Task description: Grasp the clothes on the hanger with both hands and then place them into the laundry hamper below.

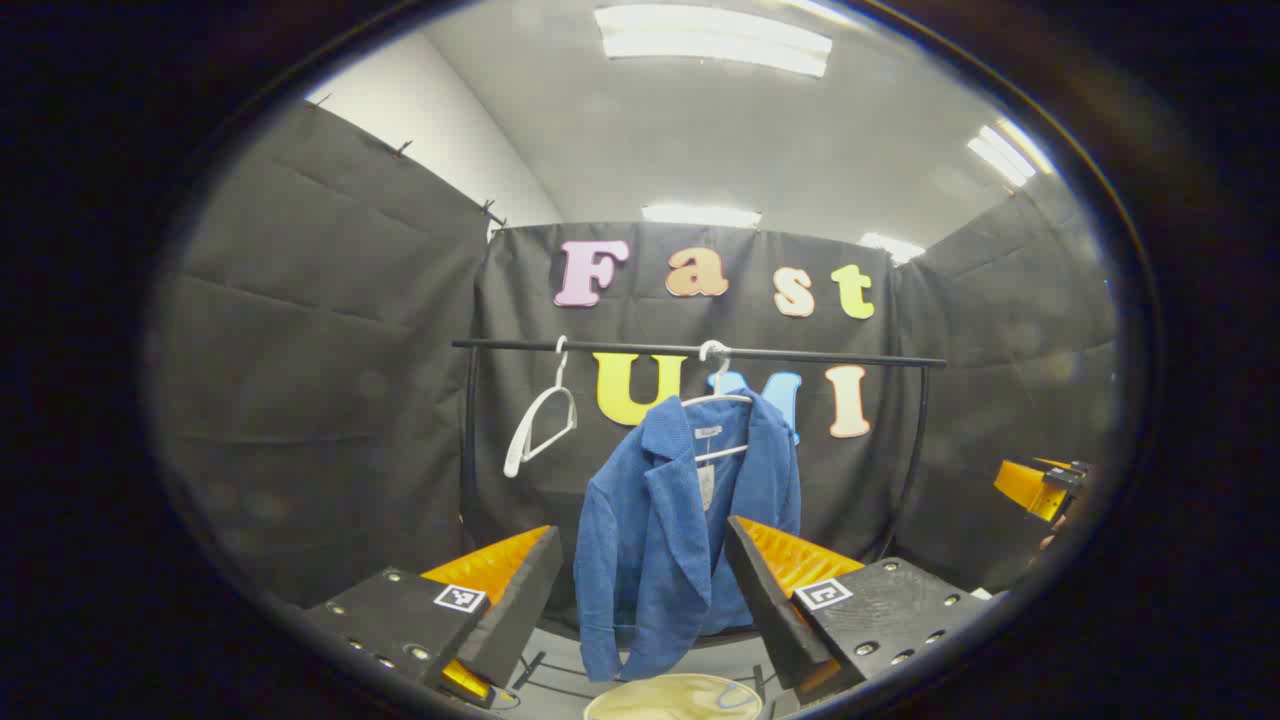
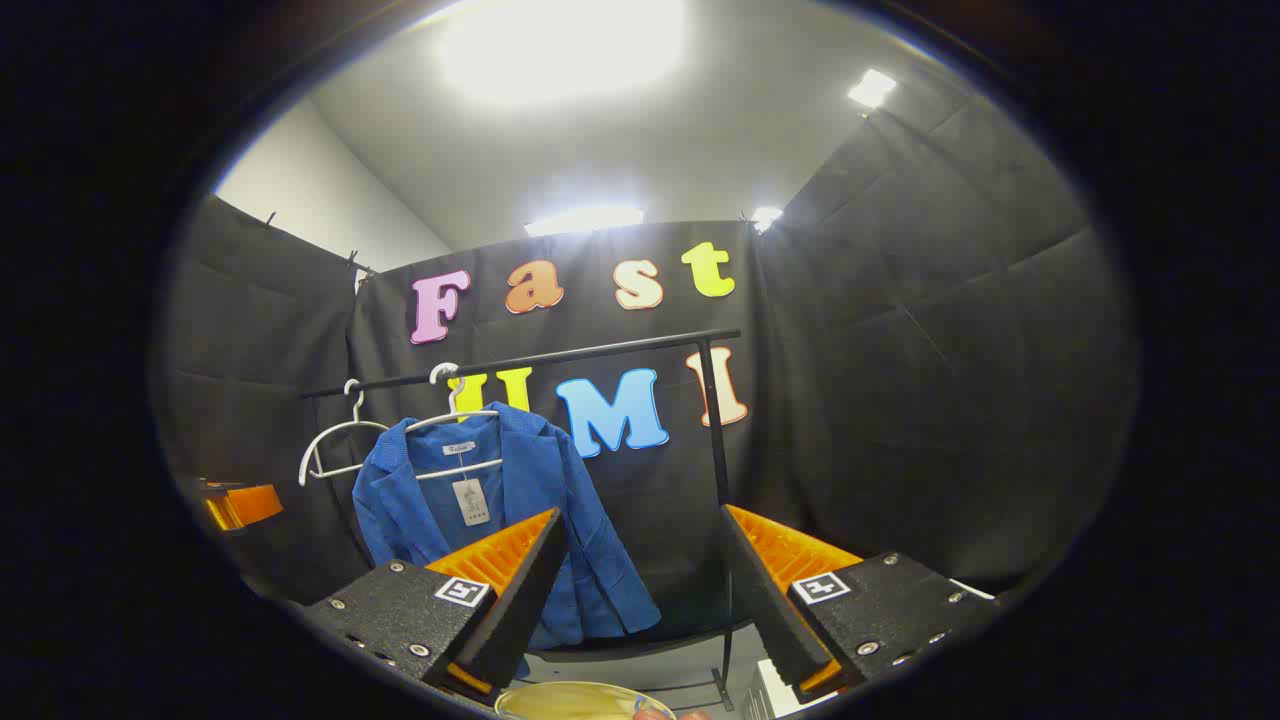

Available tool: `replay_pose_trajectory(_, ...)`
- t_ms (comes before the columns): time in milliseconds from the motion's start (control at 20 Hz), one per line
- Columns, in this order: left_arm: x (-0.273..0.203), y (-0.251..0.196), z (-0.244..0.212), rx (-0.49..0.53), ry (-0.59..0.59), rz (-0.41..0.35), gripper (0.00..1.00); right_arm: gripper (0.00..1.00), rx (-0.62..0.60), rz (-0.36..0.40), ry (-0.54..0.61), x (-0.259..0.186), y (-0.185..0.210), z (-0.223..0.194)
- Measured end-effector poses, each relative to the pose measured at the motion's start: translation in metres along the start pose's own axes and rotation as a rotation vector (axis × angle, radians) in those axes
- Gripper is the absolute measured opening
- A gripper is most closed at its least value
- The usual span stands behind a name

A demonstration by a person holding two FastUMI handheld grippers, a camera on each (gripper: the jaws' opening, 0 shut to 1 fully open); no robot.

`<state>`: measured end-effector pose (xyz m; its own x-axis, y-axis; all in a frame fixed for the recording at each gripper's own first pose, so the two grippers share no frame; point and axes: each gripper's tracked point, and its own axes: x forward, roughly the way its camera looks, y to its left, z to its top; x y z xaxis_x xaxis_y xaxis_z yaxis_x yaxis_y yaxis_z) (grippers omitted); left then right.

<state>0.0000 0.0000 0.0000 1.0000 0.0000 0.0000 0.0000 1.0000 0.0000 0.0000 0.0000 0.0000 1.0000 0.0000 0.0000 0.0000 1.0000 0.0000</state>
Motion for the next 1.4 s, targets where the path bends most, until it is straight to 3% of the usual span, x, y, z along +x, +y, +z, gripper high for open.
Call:
replay_pose_trajectory(550, -0.013, -0.008, -0.005, 0.027, -0.009, -0.036, 0.96, 0.95, 0.001, -0.033, -0.009, -0.010, -0.007, -0.001)
replay_pose_trajectory(900, -0.027, 0.010, -0.006, 0.013, 0.002, -0.014, 0.96, 0.95, -0.018, 0.016, -0.050, -0.013, 0.019, 0.018)
replay_pose_trajectory(1100, -0.035, 0.027, -0.001, -0.019, 0.011, 0.003, 0.96, 0.95, 0.020, 0.077, 0.001, -0.006, 0.051, 0.018)
replay_pose_trajectory(1400, -0.025, 0.041, -0.007, -0.031, 0.042, 0.029, 0.96, 0.95, -0.059, 0.137, 0.050, 0.013, 0.082, 0.011)
